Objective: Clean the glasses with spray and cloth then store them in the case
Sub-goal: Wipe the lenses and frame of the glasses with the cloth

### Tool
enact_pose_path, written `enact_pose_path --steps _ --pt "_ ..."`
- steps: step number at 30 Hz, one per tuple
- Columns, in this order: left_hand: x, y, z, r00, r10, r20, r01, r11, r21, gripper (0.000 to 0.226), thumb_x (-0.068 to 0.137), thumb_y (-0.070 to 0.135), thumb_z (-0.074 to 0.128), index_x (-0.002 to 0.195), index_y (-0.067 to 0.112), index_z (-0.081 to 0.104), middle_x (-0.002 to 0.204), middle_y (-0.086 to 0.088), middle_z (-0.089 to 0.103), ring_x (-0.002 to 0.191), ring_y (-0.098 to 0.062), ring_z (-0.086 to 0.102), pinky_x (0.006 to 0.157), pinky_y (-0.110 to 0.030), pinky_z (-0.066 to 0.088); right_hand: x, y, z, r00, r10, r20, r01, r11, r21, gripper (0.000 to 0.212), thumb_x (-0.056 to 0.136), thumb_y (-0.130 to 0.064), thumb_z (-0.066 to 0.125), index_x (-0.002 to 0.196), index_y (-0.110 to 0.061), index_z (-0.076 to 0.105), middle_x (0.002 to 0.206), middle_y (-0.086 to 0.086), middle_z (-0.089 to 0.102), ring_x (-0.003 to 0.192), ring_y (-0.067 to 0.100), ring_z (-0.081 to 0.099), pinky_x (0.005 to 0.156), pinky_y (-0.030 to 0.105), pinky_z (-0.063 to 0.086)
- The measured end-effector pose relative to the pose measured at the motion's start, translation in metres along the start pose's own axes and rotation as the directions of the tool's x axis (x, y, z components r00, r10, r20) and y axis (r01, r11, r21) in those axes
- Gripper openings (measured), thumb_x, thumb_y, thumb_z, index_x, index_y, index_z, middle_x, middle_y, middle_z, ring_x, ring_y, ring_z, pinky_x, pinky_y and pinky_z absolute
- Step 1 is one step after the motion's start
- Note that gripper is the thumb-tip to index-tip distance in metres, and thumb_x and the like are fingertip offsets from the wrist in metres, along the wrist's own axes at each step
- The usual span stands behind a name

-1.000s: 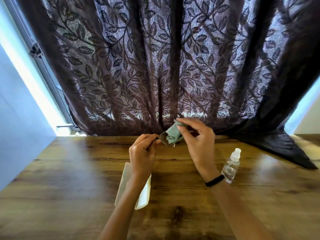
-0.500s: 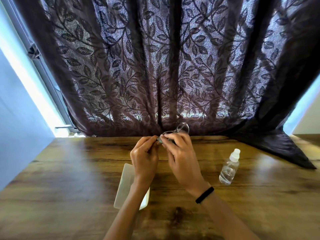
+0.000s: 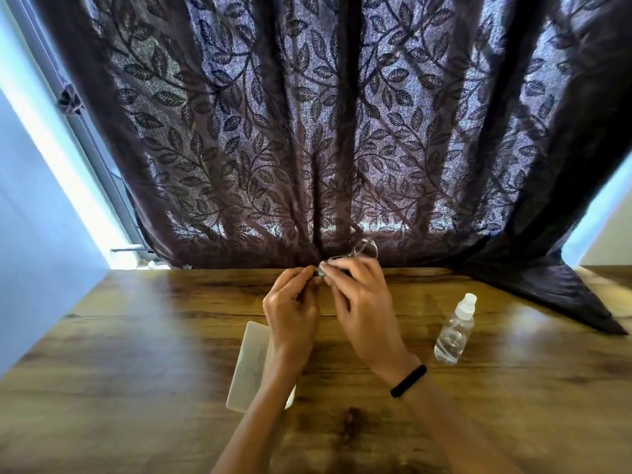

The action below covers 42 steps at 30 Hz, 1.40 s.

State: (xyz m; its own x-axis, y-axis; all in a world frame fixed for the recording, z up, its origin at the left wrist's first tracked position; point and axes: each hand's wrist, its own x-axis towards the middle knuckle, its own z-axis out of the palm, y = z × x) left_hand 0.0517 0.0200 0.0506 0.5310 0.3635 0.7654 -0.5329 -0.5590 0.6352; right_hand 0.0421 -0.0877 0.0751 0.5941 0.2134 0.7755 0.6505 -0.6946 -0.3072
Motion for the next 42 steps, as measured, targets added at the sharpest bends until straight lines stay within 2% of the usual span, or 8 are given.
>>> enact_pose_path --steps 8,13,17,22,27,31,36,42 --pt "-0.006 0.0 -0.004 0.995 -0.1 0.007 0.1 0.994 -0.053 0.014 0.077 -0.003 0.067 0.09 0.001 0.071 0.079 -0.003 0.067 0.064 -0.003 0.058 0.058 -0.009 0.047 -0.007 0.029 -0.009 0.994 0.097 0.051 -0.094 0.994 -0.055 0.025 0.086 -0.006 0.059 0.11 -0.005 0.064 0.1 0.005 0.064 0.098 0.014 0.045 0.085 0.015 0.036" --pt "-0.011 0.006 -0.002 0.989 -0.142 0.031 0.144 0.986 -0.08 0.015 0.079 0.001 0.067 0.092 0.007 0.071 0.079 0.016 0.062 0.061 -0.008 0.063 0.056 -0.021 0.054 0.009 0.03 -0.009 0.989 0.142 0.043 -0.14 0.989 -0.04 0.02 0.087 -0.008 0.058 0.104 -0.005 0.067 0.098 0.004 0.064 0.095 0.019 0.049 0.084 0.013 0.033" --pt "-0.012 0.006 -0.001 0.989 -0.146 0.038 0.148 0.986 -0.077 0.014 0.079 -0.001 0.067 0.092 0.003 0.071 0.08 0.016 0.062 0.062 -0.007 0.062 0.058 -0.023 0.055 0.009 0.018 -0.008 0.992 0.097 0.081 -0.096 0.995 -0.023 0.02 0.088 -0.007 0.057 0.104 -0.005 0.066 0.098 0.004 0.064 0.097 0.02 0.049 0.087 0.017 0.036" --pt "-0.016 0.001 -0.001 0.99 -0.142 0.015 0.142 0.988 -0.066 0.02 0.075 -0.01 0.066 0.093 -0.002 0.07 0.08 0.009 0.063 0.07 0.005 0.059 0.06 -0.006 0.045 0.002 -0.005 -0.009 0.985 0.003 0.173 0.002 1.0 -0.025 0.022 0.087 -0.006 0.056 0.107 -0.006 0.065 0.102 0.003 0.064 0.098 0.023 0.052 0.08 0.028 0.05" --pt "-0.021 -0.007 -0.006 0.977 -0.209 0.035 0.211 0.97 -0.119 0.018 0.08 -0.001 0.065 0.089 0.013 0.072 0.075 0.011 0.064 0.06 -0.006 0.06 0.054 -0.02 0.05 -0.01 0.006 -0.017 0.957 -0.098 0.272 0.12 0.991 -0.066 0.028 0.082 0.001 0.061 0.11 -0.005 0.064 0.105 0.004 0.064 0.1 0.022 0.052 0.083 0.026 0.05" --pt "-0.023 -0.011 -0.014 0.959 -0.274 0.066 0.282 0.934 -0.22 0.046 0.082 0.001 0.063 0.081 0.047 0.067 0.076 0.015 0.066 0.055 -0.007 0.06 0.049 -0.016 0.049 -0.007 0.035 -0.027 0.987 0.062 0.149 -0.052 0.996 -0.065 0.026 0.082 0.0 0.062 0.107 -0.004 0.064 0.103 0.008 0.065 0.099 0.023 0.052 0.083 0.023 0.041" --pt "-0.024 -0.008 -0.015 0.96 -0.261 0.103 0.279 0.929 -0.243 0.042 0.083 0.004 0.061 0.083 0.045 0.068 0.079 0.01 0.066 0.057 -0.005 0.059 0.05 -0.016 0.049 0.015 0.068 -0.034 0.968 0.234 0.092 -0.224 0.969 -0.107 0.02 0.086 -0.004 0.057 0.104 -0.003 0.066 0.101 0.01 0.065 0.096 0.024 0.051 0.083 0.021 0.034" --pt "-0.028 -0.003 -0.009 0.936 -0.329 0.122 0.351 0.88 -0.319 0.044 0.082 -0.003 0.061 0.08 0.04 0.07 0.079 0.014 0.067 0.059 -0.005 0.06 0.053 -0.014 0.049 0.019 0.066 -0.024 0.964 0.205 0.171 -0.176 0.97 -0.169 0.021 0.089 -0.007 0.054 0.106 -0.004 0.065 0.102 0.008 0.064 0.099 0.023 0.049 0.084 0.02 0.034"
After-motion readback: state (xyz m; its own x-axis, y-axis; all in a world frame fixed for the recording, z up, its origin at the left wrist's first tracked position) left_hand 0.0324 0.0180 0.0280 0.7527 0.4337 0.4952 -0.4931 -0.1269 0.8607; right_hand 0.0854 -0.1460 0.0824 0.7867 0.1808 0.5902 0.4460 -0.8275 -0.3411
